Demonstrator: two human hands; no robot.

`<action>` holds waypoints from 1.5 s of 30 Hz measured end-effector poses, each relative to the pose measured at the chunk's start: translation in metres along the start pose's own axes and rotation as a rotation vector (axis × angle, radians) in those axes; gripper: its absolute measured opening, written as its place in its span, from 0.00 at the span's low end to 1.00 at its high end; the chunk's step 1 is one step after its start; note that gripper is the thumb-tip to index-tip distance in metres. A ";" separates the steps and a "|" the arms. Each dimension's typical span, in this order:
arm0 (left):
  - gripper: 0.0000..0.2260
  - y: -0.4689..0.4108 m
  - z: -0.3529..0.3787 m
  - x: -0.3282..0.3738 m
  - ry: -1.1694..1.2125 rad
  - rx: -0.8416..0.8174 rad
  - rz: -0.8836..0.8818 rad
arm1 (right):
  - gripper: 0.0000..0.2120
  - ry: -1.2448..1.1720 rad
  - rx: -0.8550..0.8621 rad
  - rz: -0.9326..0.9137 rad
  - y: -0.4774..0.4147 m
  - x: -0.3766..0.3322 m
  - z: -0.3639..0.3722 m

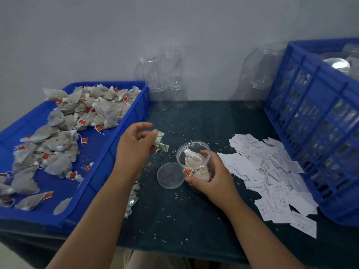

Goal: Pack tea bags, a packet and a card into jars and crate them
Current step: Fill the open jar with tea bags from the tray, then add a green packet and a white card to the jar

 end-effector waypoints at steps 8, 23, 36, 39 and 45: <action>0.06 0.028 0.052 0.012 -0.064 -0.145 0.073 | 0.35 0.003 0.012 -0.021 0.000 -0.004 0.001; 0.09 -0.023 -0.030 -0.056 -0.976 0.230 0.020 | 0.35 -0.052 0.083 -0.063 0.001 -0.016 -0.008; 0.09 0.030 0.137 -0.027 -0.999 -0.313 0.519 | 0.36 0.086 0.640 -0.116 0.000 -0.017 -0.089; 0.17 0.034 0.179 -0.051 -1.161 -0.349 0.529 | 0.41 0.149 0.773 -0.107 0.006 -0.008 -0.103; 0.15 0.028 0.179 -0.065 -1.273 -0.154 0.638 | 0.44 0.152 0.795 -0.071 0.004 0.002 -0.108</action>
Point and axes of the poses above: each hand's wrist, its own y-axis away from the middle knuckle, its own z-axis out of the palm, x = y × z, the point moved 7 cm from there along -y, towards the middle knuckle, and after that the axes turned 14 degrees about -z, right-handed, at the moved point
